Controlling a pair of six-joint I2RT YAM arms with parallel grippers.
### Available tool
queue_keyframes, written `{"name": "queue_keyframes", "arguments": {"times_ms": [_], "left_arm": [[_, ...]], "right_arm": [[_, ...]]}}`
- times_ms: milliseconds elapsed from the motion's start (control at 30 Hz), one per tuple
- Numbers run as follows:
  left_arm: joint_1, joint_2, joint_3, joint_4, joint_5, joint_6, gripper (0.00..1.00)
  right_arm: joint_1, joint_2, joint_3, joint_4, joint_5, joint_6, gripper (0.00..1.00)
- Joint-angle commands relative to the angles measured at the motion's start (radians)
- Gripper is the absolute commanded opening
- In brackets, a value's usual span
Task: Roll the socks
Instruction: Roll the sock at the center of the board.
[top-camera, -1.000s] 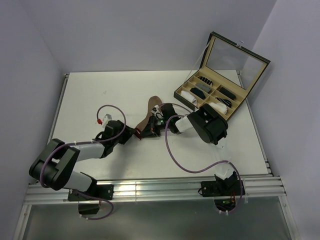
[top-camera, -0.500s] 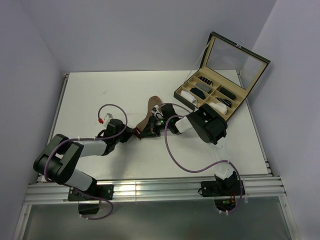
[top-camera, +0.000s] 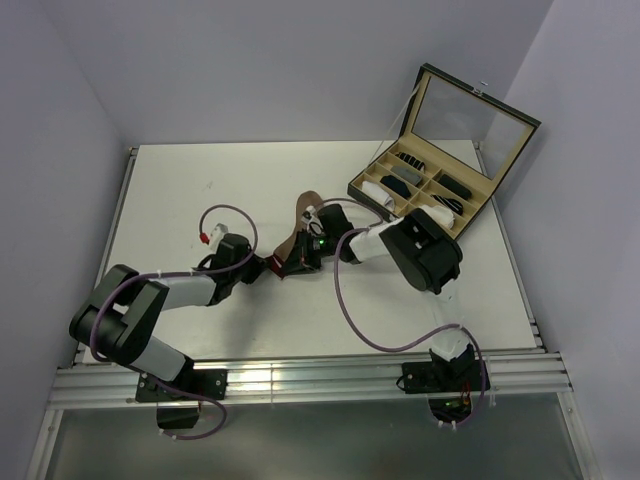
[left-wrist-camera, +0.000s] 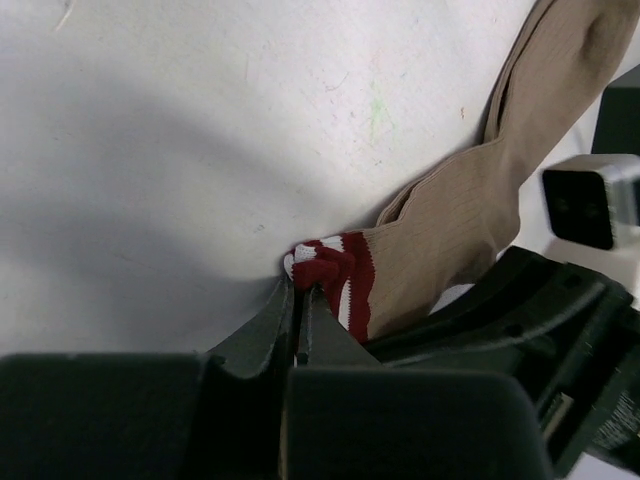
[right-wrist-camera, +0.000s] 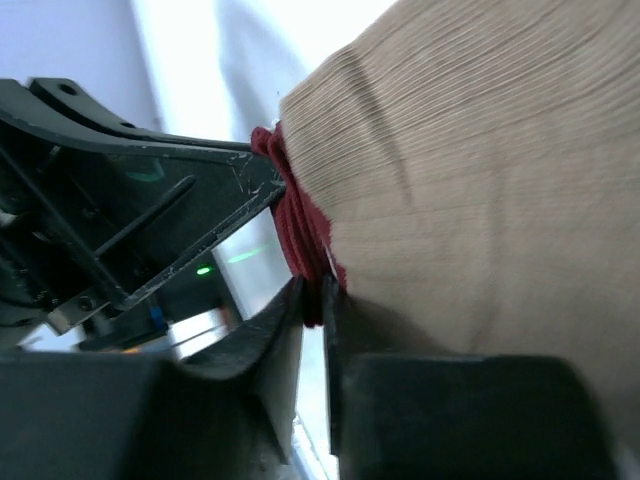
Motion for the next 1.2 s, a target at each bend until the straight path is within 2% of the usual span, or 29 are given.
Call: {"name": "queue_keyframes", "arguments": {"times_ms": [0, 33, 133, 233, 300, 467, 700, 900, 1167], "left_arm": [[-0.007, 0.016, 0.023, -0.216, -0.054, 0.079, 0.0], [-0.009, 0.011, 0.03, -0.247, -0.059, 0.087, 0.0], [-0.01, 0.006, 0.055, -0.276, -0.062, 0.107, 0.0], [-0.012, 0.009, 0.082, -0.314, -0.053, 0.128, 0.0], [-0.014, 0.014, 0.101, -0.352, -0.043, 0.142, 0.0], [-0.012, 0.035, 0.147, -0.414, -0.03, 0.188, 0.0], [-0.012, 0.06, 0.207, -0.468, -0.004, 0.245, 0.0], [-0.012, 0.065, 0.222, -0.472, 0.018, 0.263, 0.0], [-0.012, 0.046, 0.222, -0.468, 0.036, 0.263, 0.0]], "right_arm": [[0.02, -0.091, 0.012, -0.192, 0.15, -0.185, 0.22], [0.032, -0.126, 0.013, -0.223, 0.17, -0.237, 0.29], [0.052, -0.184, -0.004, -0.251, 0.276, -0.341, 0.4], [0.092, -0.272, -0.04, -0.259, 0.406, -0.448, 0.46], [0.133, -0.325, -0.054, -0.259, 0.476, -0.508, 0.47], [0.256, -0.396, -0.137, -0.172, 0.778, -0.726, 0.49], [0.398, -0.396, -0.2, -0.03, 1.006, -0.87, 0.51], [0.457, -0.349, -0.171, 0.013, 1.051, -0.943, 0.52], [0.457, -0.295, -0.163, 0.103, 1.049, -0.929, 0.52]]}}
